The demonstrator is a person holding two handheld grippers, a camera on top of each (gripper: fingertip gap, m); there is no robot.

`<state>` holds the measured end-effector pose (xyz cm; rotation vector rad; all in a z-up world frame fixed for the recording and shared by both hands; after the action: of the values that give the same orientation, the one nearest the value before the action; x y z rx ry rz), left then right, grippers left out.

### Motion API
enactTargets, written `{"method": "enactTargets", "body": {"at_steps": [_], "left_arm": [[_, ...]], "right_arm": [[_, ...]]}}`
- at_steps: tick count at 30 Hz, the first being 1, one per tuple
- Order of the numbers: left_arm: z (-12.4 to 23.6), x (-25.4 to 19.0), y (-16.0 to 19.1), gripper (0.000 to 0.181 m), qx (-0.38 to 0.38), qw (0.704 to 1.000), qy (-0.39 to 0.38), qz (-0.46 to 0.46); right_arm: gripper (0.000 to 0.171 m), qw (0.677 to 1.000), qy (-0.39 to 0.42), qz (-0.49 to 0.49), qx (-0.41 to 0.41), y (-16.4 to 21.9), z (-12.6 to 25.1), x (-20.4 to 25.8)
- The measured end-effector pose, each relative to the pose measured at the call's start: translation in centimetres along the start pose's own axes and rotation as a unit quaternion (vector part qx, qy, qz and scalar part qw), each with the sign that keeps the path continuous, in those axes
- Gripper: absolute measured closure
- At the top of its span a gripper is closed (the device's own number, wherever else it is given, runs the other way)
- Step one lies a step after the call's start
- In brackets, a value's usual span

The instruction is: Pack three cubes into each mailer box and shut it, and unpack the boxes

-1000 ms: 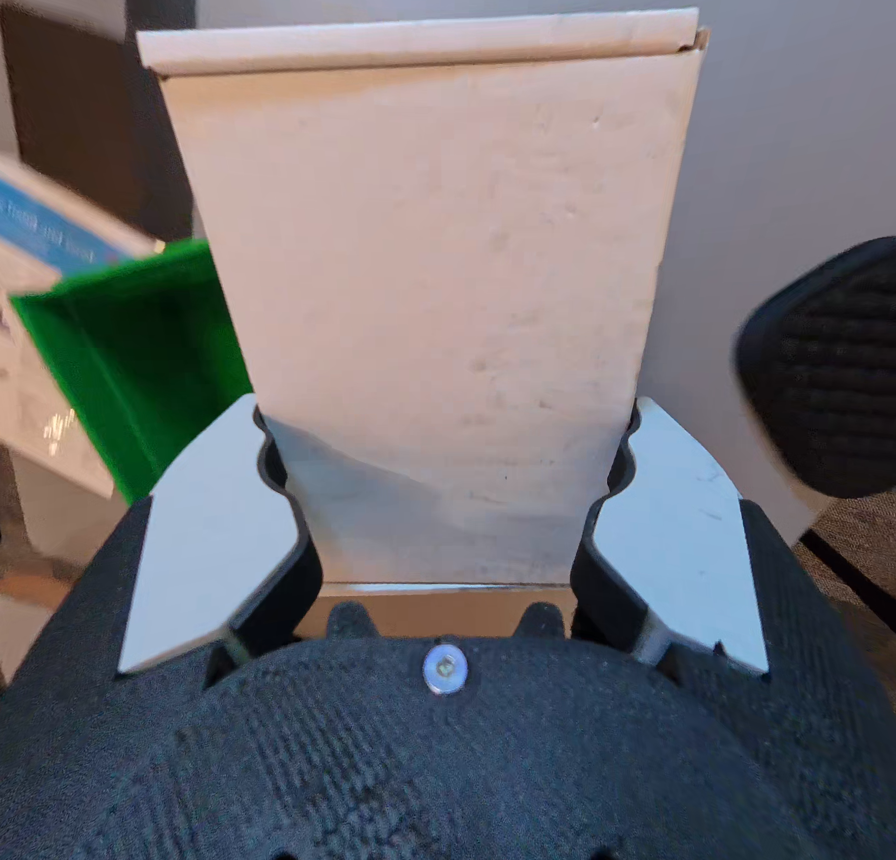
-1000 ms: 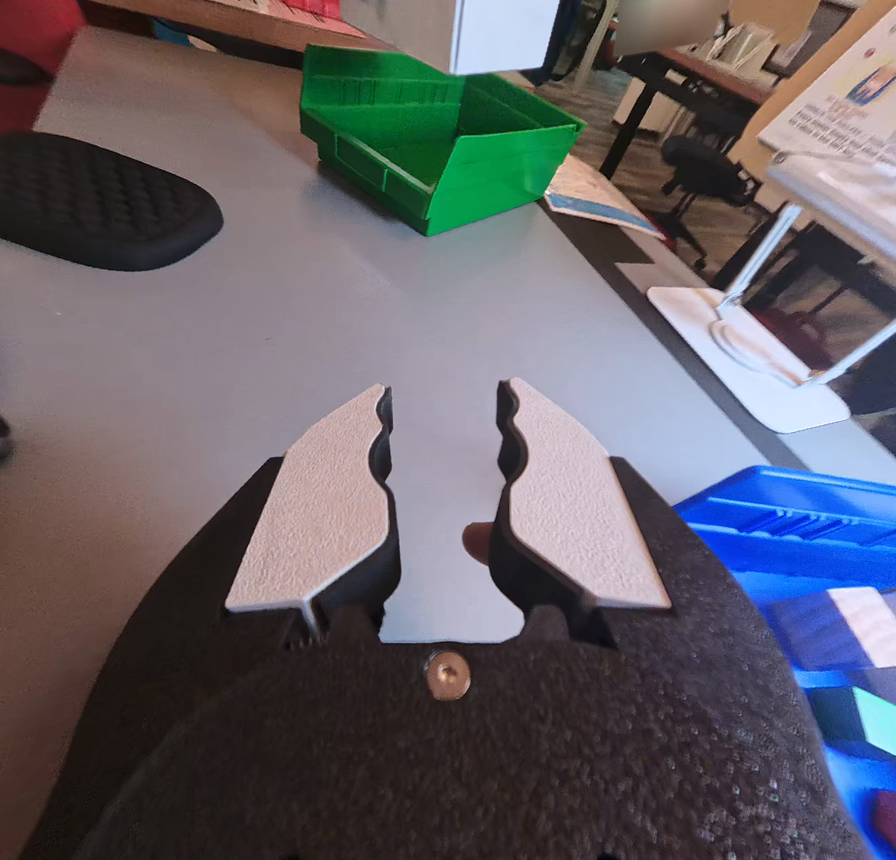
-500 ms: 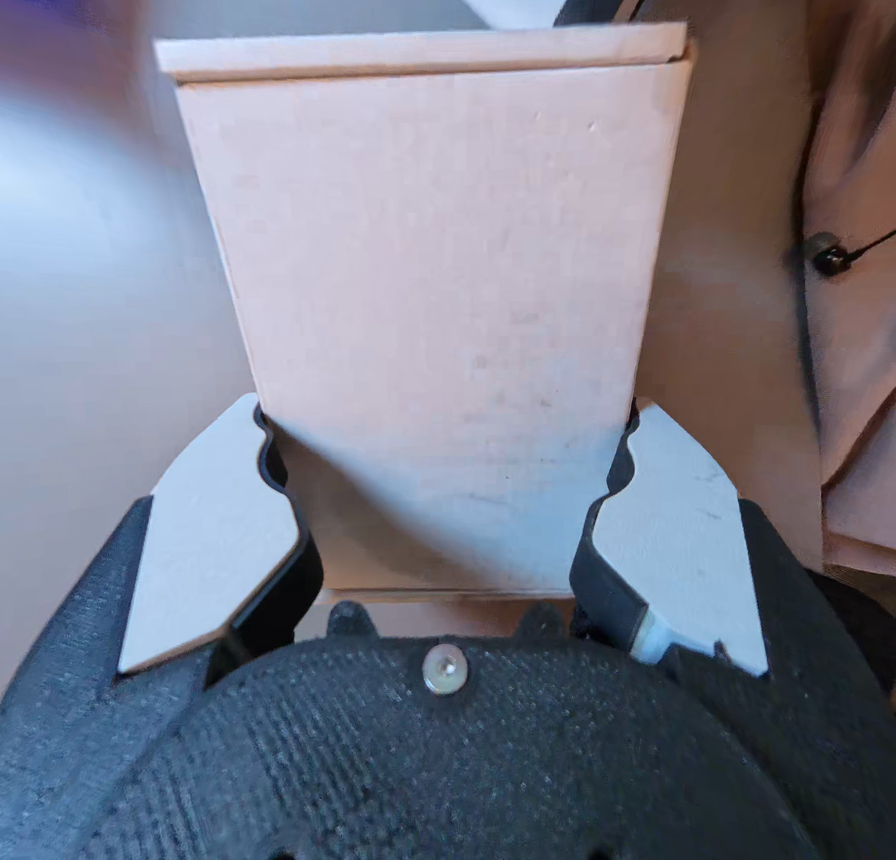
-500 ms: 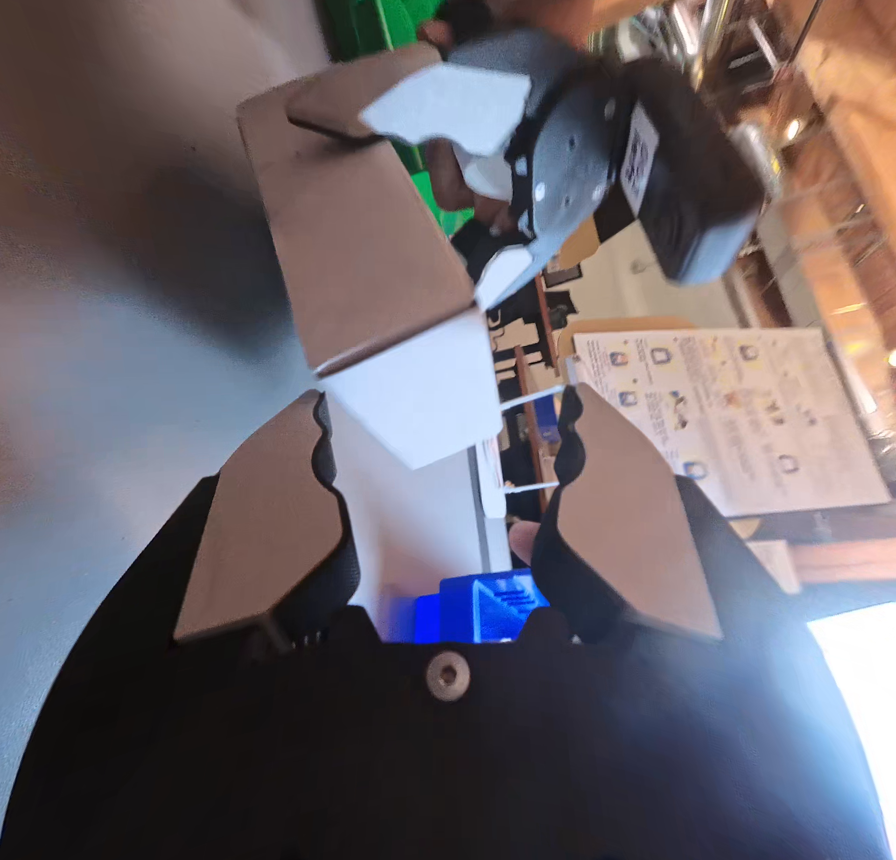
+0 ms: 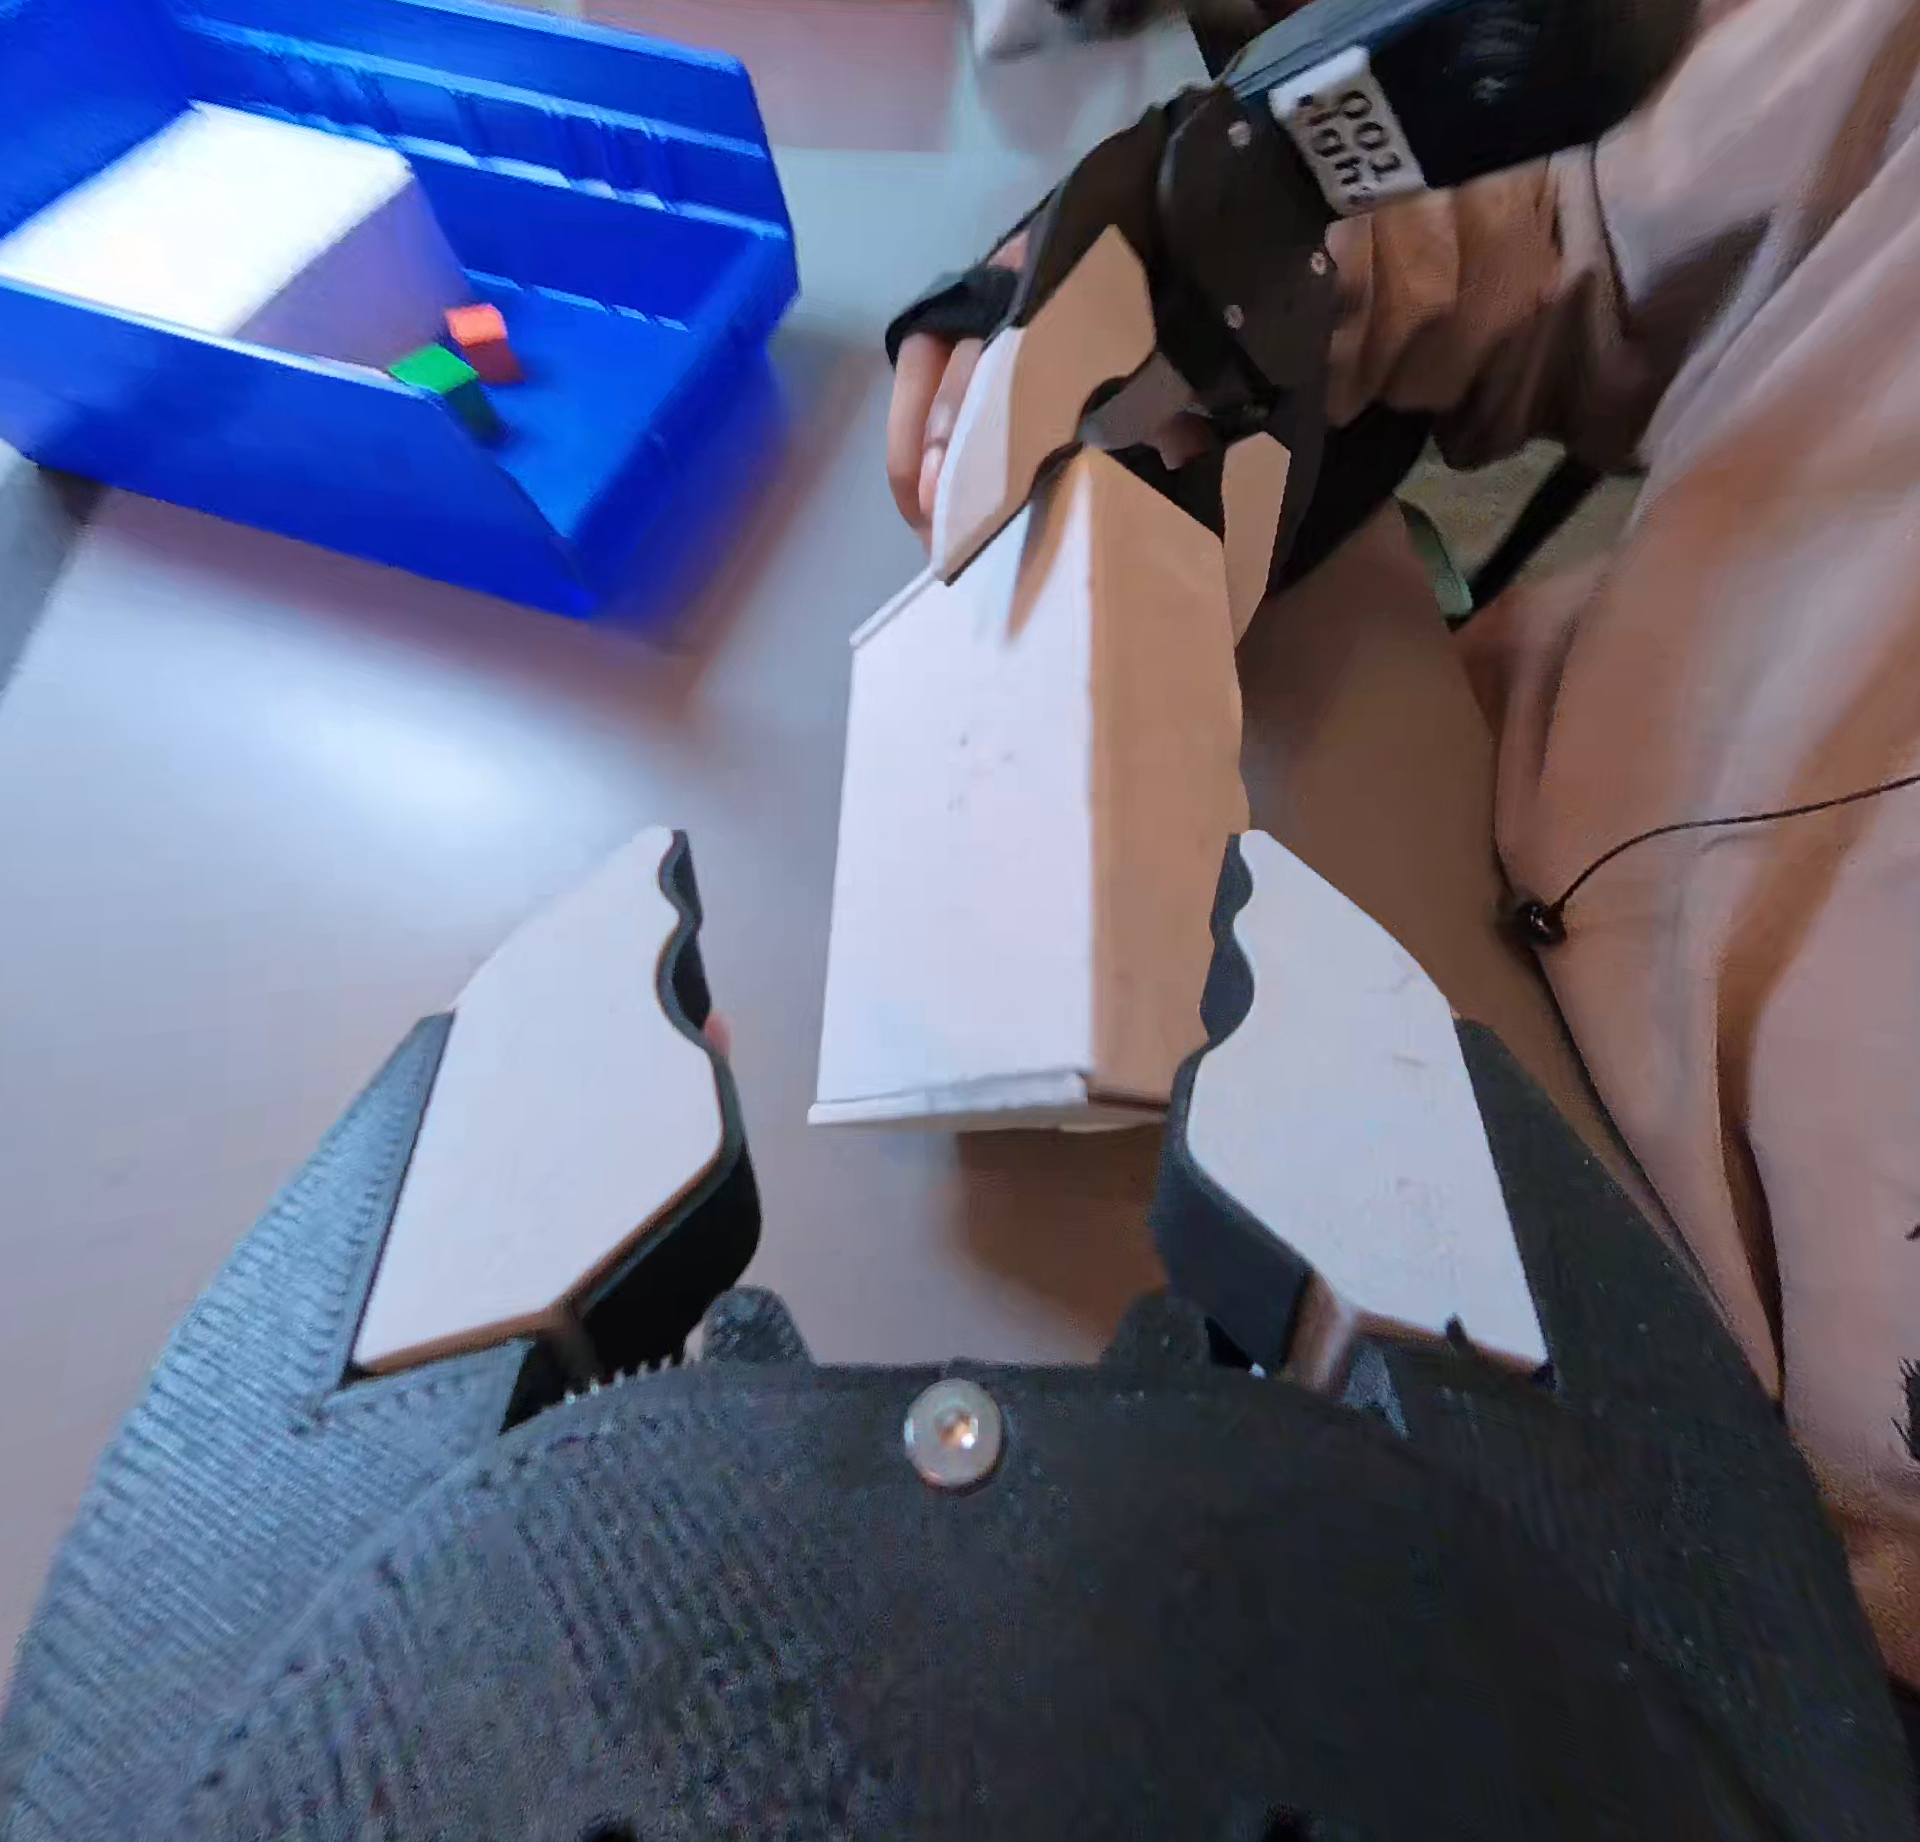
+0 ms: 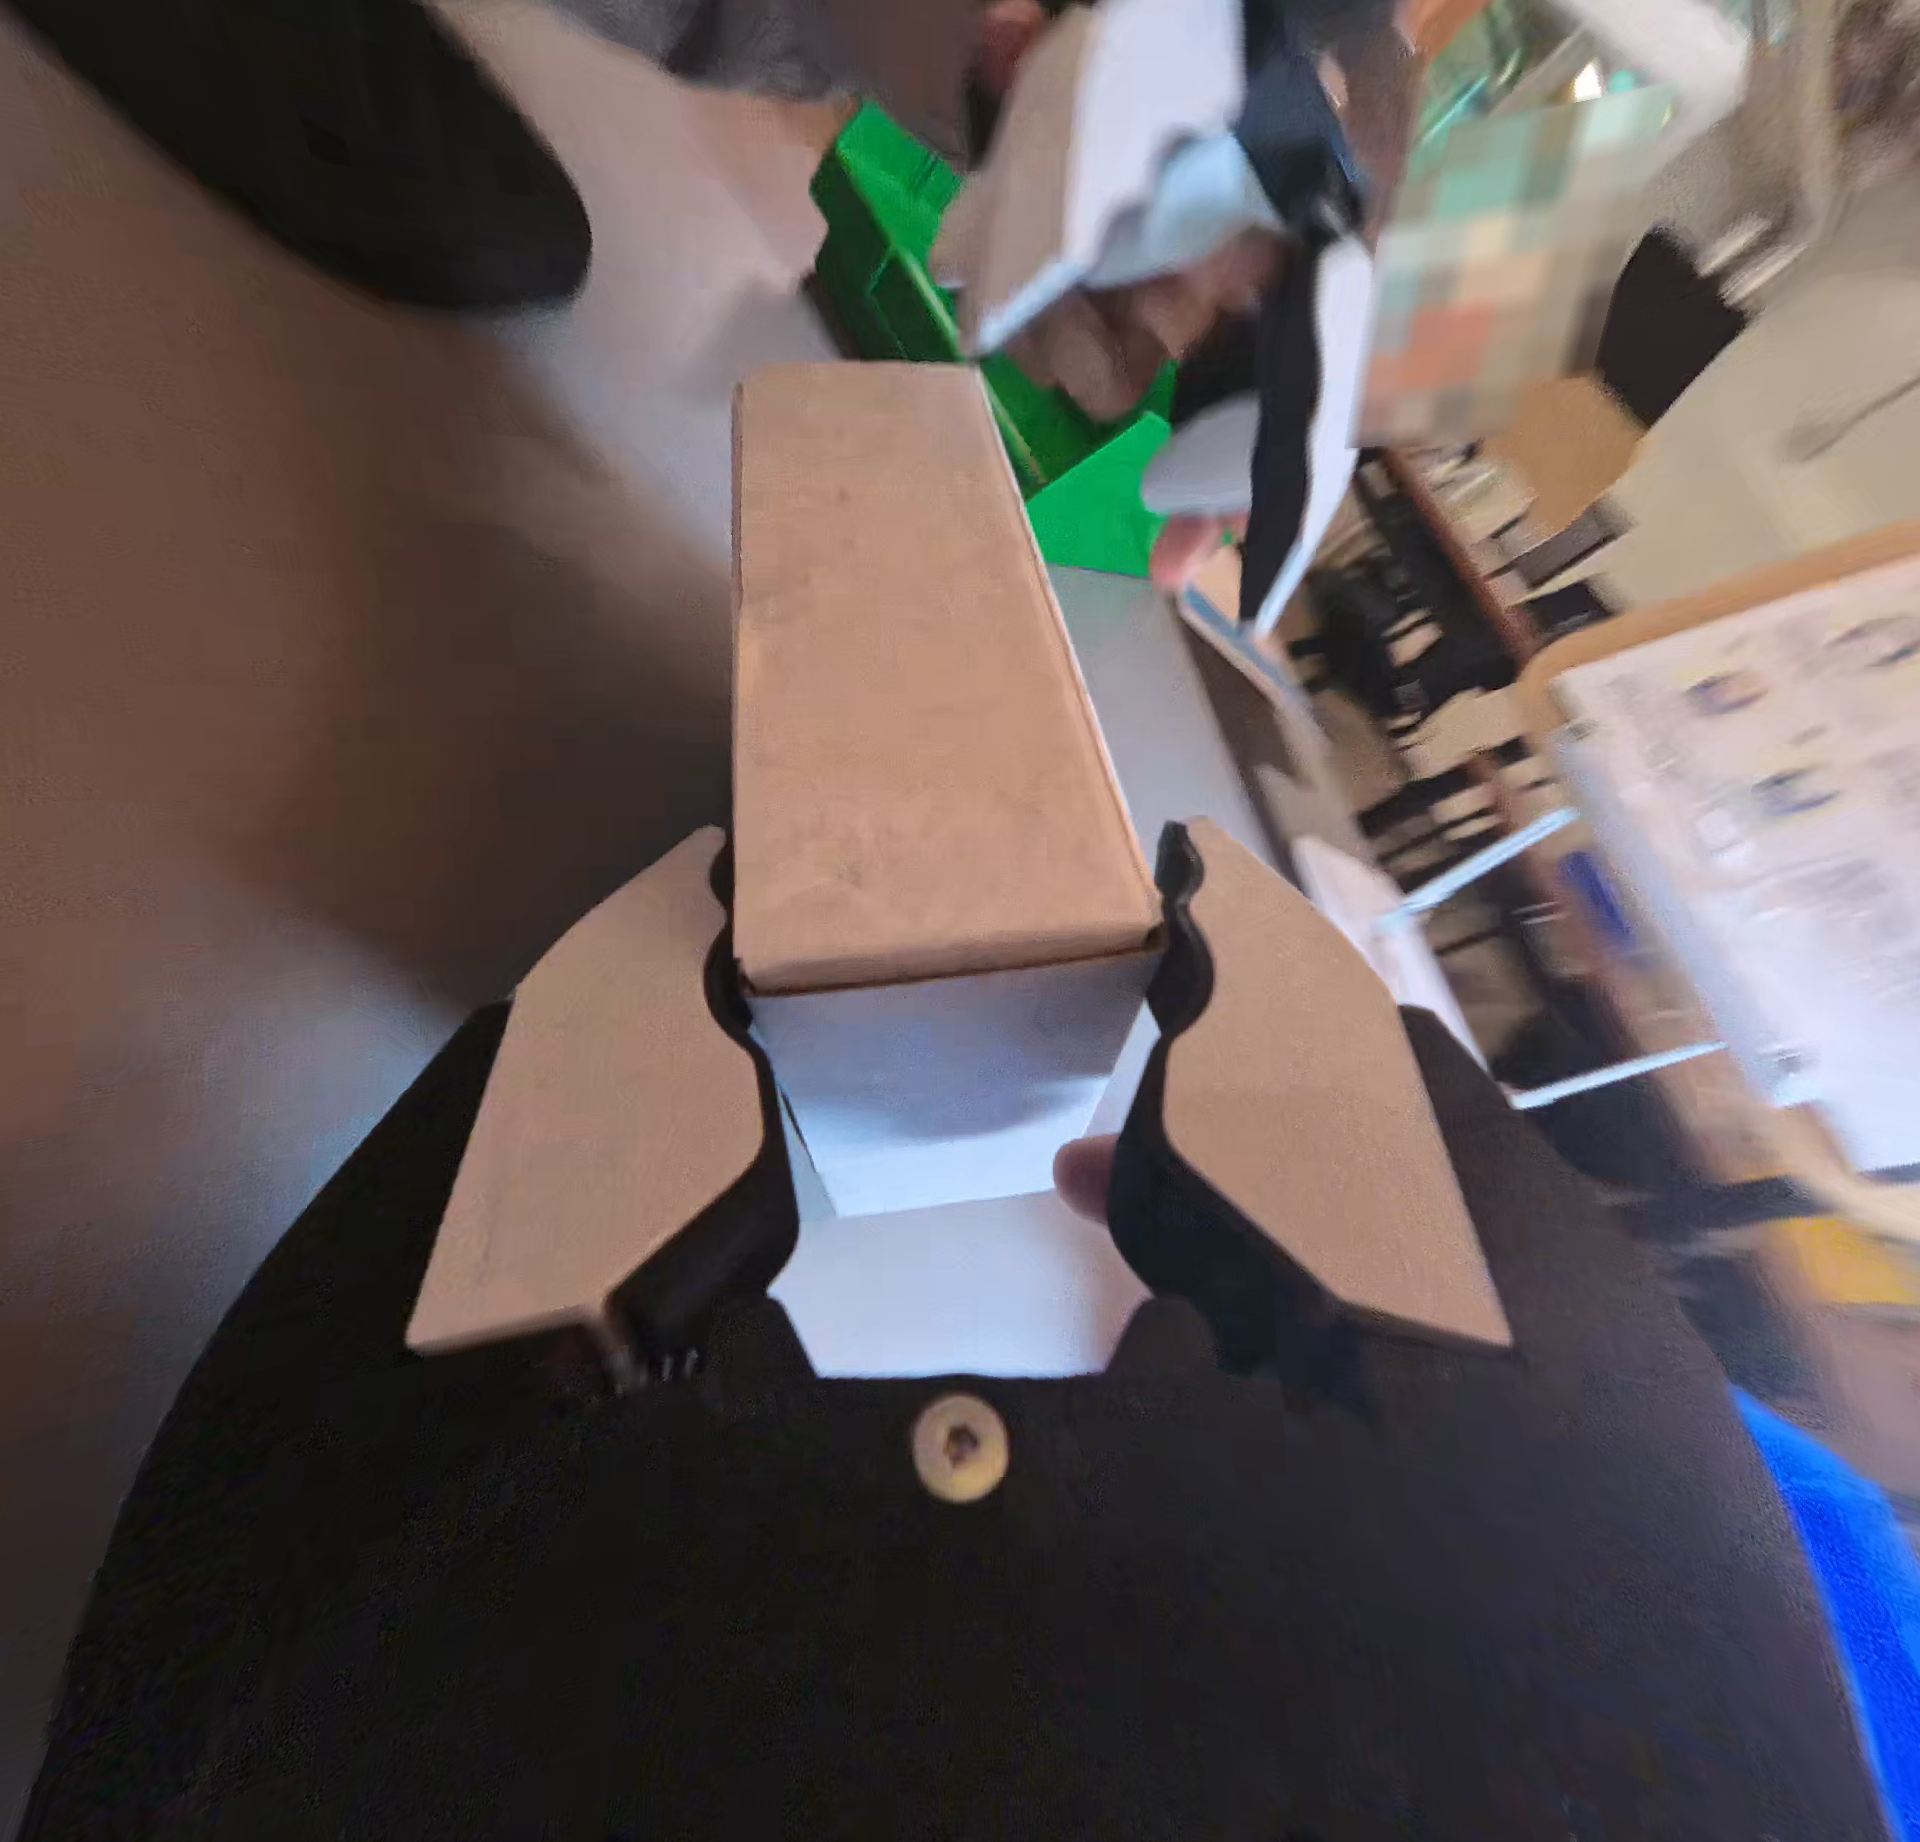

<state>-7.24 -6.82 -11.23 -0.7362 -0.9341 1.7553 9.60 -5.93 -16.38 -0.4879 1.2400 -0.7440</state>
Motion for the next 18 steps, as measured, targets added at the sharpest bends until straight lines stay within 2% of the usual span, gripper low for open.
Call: {"method": "enactTargets", "body": {"at_steps": [1,4,6,10,11,13,16,18], "left_arm": [[0.7,-0.8,0.1,0.086,-0.018,1.000,-0.016,-0.006],[1.2,-3.1,1.5,0.081,-0.059,0.997,-0.056,-0.019],[0.6,-4.1,2.9,0.080,-0.081,0.993,-0.080,-0.013],[-3.1,-3.9,6.0,0.075,-0.048,0.989,-0.137,-0.003],[-4.1,-3.8,6.4,0.076,-0.043,0.991,-0.126,0.009],[-5.5,-4.2,6.5,0.100,-0.045,0.994,-0.096,0.029],[-5.7,-3.7,6.4,0.104,-0.035,0.994,-0.091,0.041],[-5.7,-3.6,6.3,0.104,-0.033,0.993,-0.099,0.050]], "right_arm": [[0.096,0.998,-0.024,-0.058,-0.011,0.2,0.4,-0.6],[0.096,0.975,-0.090,-0.199,-0.037,1.1,1.2,-1.8],[0.097,0.960,-0.114,-0.253,-0.038,2.0,1.2,-2.2],[0.096,0.933,-0.158,-0.321,-0.047,2.7,0.5,-2.0],[0.096,0.929,-0.169,-0.327,-0.047,2.7,0.3,-1.8],[0.096,0.928,-0.173,-0.327,-0.046,2.6,-0.1,-1.4],[0.097,0.937,-0.154,-0.314,-0.020,2.6,0.3,-1.5],[0.097,0.954,-0.122,-0.273,0.012,2.2,0.8,-2.1]]}}
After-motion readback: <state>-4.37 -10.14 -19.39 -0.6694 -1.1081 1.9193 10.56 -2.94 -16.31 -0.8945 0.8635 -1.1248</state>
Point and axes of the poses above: each gripper's, where its closed fingertips meet, z back along the fingers, y out of its underside, x = y × z across the jaws, the point moved 6 cm from there along z, back along the fingers, and after that the axes turned 1 degree about z, right-handed, at the moved point
